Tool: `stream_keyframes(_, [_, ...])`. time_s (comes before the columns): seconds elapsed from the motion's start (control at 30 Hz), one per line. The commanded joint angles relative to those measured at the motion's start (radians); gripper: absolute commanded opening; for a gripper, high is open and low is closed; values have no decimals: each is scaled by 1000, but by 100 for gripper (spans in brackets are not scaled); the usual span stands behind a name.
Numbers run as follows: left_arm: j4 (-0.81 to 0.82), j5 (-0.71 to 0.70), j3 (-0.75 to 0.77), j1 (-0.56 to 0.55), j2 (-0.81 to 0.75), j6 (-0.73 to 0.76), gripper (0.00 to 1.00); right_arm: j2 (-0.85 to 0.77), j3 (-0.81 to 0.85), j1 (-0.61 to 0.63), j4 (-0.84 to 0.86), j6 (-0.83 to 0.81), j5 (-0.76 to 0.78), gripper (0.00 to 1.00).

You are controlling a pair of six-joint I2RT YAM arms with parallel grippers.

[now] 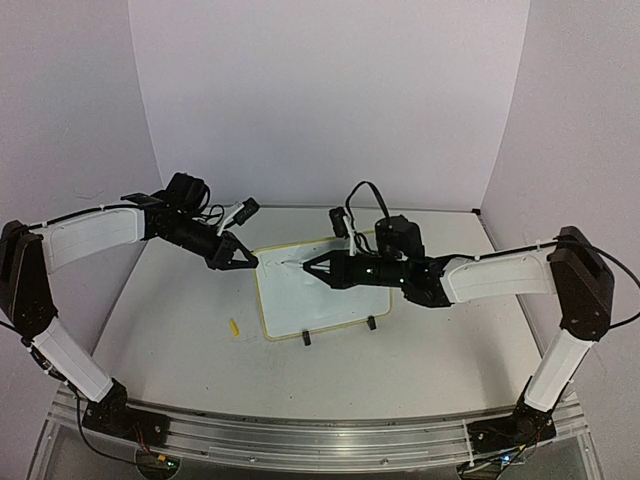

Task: Write a sentence on the whiteboard
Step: Write on the whiteboard with the whiteboard marker without the cap.

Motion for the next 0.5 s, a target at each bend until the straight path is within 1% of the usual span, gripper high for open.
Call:
stream_keyframes(0.0, [5, -52, -1, 2, -30, 28, 0, 7, 57, -14, 22, -12, 13, 0])
stream_keyframes(0.47, [5, -50, 1, 2, -27, 27, 0, 77, 88, -14, 17, 1, -33, 0])
